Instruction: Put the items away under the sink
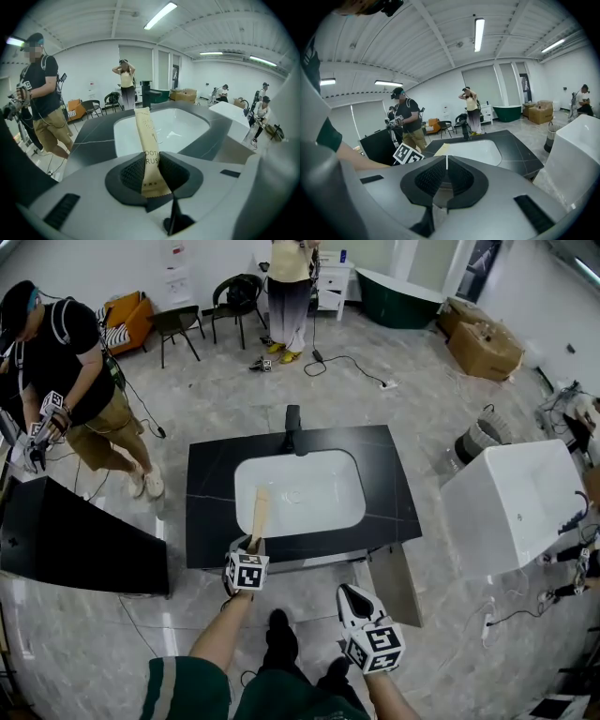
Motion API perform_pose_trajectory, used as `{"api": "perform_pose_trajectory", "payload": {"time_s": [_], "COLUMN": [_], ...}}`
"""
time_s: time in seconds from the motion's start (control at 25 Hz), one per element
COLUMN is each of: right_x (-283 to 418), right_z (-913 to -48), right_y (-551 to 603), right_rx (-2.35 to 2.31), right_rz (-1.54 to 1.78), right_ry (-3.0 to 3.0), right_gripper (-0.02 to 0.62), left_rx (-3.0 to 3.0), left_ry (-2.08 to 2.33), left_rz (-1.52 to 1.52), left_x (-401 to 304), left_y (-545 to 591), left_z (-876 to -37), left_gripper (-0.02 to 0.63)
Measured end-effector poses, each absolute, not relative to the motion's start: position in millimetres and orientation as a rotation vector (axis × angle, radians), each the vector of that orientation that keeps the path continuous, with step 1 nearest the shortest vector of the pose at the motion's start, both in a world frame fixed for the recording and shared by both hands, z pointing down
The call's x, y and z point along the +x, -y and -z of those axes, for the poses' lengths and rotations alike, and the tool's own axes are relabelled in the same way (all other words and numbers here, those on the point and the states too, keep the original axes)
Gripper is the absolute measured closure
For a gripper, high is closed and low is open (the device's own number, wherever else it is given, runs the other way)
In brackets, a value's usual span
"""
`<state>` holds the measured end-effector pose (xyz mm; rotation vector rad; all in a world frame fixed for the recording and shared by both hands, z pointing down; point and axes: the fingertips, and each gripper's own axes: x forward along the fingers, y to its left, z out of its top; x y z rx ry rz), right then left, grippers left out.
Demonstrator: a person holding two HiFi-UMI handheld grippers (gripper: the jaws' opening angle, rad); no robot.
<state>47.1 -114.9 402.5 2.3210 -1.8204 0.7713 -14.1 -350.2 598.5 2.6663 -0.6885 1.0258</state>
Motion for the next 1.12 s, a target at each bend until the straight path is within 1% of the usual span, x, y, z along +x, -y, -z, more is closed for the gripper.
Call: {"api": "perform_pose_trajectory", "payload": {"time_s": [0.36,0.64,0.88,1.12], "right_x": [60.2,63.5,79.4,95.5], "right_z": [-385.1,-393.2,-419.5,-453.0], "right_y": [-5.5,-83.1,-109.7,-94.9], "right_rx": [2.344,2.31,2.309,2.218], "right_rz": [-0.721,-0.725,-0.758,-0.756], "right_ry": [1.931,1.982,1.954,1.952], "right_gripper": [0.552,0.552,0.552,0.552], "left_rx": [2.687,2.715,2.738,2.678], "left_ry": [0.699,0.601,0.427,0.337], "left_rz": [-0.961,-0.94,-0.977,-1.072], "left_x": [0.7,16.2,26.2,34.4], "left_y": [198.8,72.8,-2.3,-15.9], "left_z": [-568.3,-551.7,-599.9,-658.0], "left_gripper": [0.512,0.512,0.512,0.514]}}
